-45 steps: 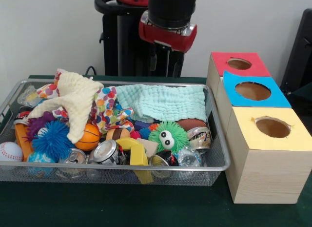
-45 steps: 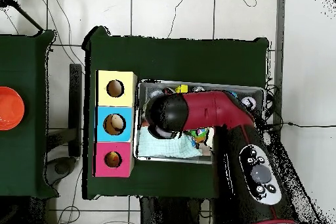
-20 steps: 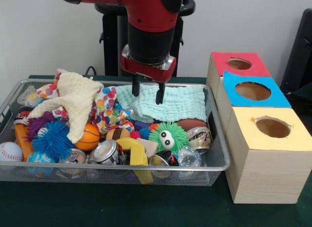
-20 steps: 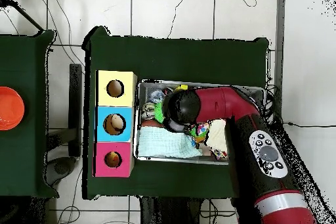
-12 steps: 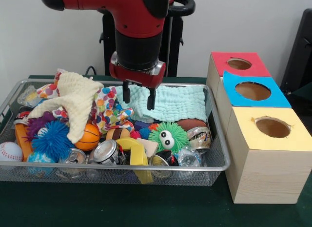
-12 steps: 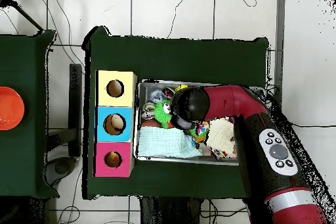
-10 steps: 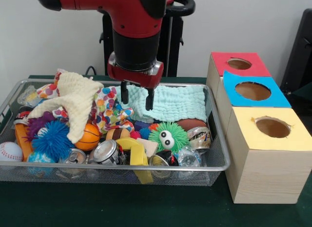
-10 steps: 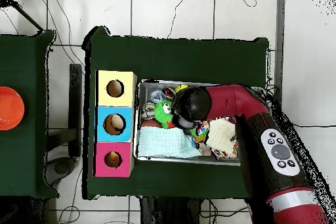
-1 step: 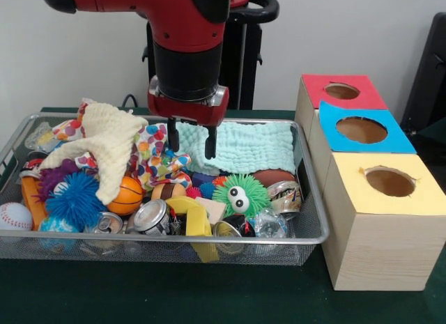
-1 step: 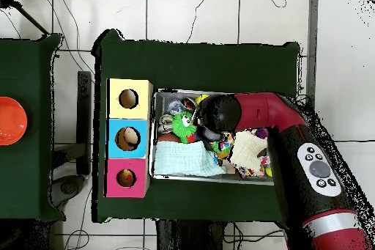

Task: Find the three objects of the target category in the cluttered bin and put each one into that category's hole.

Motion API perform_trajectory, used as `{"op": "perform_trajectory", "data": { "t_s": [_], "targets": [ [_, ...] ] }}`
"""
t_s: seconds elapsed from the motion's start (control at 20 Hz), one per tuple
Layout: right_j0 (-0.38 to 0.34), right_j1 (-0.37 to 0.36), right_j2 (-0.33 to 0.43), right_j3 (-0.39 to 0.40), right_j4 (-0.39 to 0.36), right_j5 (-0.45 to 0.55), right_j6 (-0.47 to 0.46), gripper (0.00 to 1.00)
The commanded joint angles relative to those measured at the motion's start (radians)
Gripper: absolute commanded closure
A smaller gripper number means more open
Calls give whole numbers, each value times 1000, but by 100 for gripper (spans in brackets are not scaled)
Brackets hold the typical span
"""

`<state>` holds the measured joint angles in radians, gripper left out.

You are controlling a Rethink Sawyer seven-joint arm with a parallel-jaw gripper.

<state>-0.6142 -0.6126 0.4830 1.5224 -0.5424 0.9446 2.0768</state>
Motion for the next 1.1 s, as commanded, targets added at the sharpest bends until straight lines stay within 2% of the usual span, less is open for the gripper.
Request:
{"op": "perform_trajectory", "data": {
  "t_s": [0.05, 0.3, 0.5, 1.1],
  "targets": [
    [-44, 33, 78, -52, -53, 107, -395, 0],
    [-57, 19, 85, -91, -54, 170, -468, 0],
    [-62, 10, 82, -106, -61, 184, -496, 0],
    [-67, 76, 73, -160, -78, 162, -562, 0]
  ]
}}
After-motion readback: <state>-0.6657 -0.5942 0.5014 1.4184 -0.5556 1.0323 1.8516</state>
